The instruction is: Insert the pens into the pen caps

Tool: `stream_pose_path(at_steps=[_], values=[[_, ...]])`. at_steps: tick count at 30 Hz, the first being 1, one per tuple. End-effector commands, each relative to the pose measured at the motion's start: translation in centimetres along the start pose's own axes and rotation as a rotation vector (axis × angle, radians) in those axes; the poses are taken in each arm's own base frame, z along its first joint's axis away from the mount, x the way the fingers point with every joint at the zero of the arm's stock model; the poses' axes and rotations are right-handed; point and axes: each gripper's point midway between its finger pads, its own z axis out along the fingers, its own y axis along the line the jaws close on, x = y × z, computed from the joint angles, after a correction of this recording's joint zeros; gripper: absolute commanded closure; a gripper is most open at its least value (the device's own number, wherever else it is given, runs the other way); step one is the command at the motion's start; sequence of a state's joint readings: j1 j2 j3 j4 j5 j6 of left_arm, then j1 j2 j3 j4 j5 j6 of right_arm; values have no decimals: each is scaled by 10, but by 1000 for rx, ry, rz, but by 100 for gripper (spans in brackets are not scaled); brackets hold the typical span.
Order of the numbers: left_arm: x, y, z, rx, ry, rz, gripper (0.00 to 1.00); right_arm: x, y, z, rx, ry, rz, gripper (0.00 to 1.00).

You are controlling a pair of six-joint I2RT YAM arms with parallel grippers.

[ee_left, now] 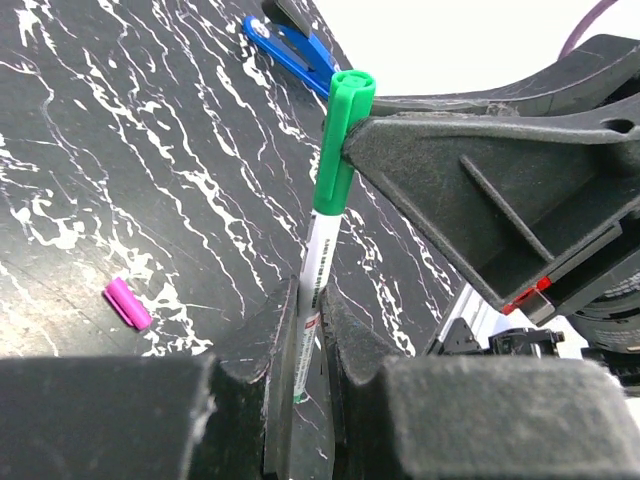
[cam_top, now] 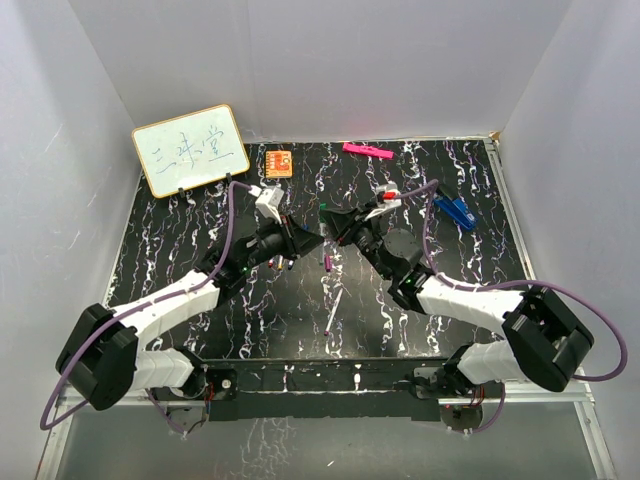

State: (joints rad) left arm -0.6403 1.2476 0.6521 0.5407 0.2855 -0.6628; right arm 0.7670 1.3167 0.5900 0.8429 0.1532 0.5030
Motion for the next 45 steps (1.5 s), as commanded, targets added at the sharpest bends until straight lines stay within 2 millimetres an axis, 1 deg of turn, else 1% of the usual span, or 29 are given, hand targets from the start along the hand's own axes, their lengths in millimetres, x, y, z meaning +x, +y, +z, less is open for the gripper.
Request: stream_pose_path(at_steps=[1, 3, 5, 6, 8, 9, 10, 11, 12, 13, 17, 19, 22, 26, 30, 33, 38, 45], values=[[-57, -2, -13, -23, -224, 44, 100, -3, -1, 2, 61, 36, -115, 84], [-42, 10, -15, -60, -175, 44, 100, -28, -2, 5, 97, -33, -139, 78], [-26, 23, -17, -104, -122, 42, 100, -51, -1, 6, 128, -94, -157, 62], [-17, 30, -19, -132, -93, 37, 100, -61, -3, 5, 150, -122, -164, 57], [-6, 41, -22, -177, -57, 34, 100, -77, -5, 3, 185, -166, -182, 51], [-1, 46, -23, -198, -41, 36, 100, -84, -7, 1, 204, -185, -192, 43], [2, 51, -24, -220, -26, 44, 100, -89, -9, -1, 222, -198, -201, 31], [5, 56, -25, -244, -14, 48, 100, -92, -12, -2, 239, -207, -212, 17], [7, 63, -27, -282, 2, 56, 100, -94, -14, -4, 254, -211, -223, 5], [8, 71, -27, -322, 19, 67, 100, -93, -18, -6, 270, -207, -230, 2], [7, 94, -29, -463, 77, 120, 100, -83, -35, -12, 350, -159, -242, 2], [2, 98, -24, -497, 104, 142, 100, -75, -46, -16, 407, -133, -237, 2], [8, 104, -15, -516, 174, 143, 100, -62, -58, -19, 457, -83, -238, 2], [23, 109, 2, -493, 255, 118, 100, -47, -67, -19, 495, -29, -239, 2], [43, 123, 12, -521, 361, 105, 100, -38, -71, -20, 505, 1, -241, 2], [51, 127, 19, -515, 401, 98, 100, -36, -72, -22, 505, 8, -243, 2], [52, 132, 25, -524, 414, 105, 100, -33, -73, -22, 500, 17, -246, 2], [64, 138, 34, -519, 486, 87, 100, -25, -72, -19, 486, 38, -236, 2]])
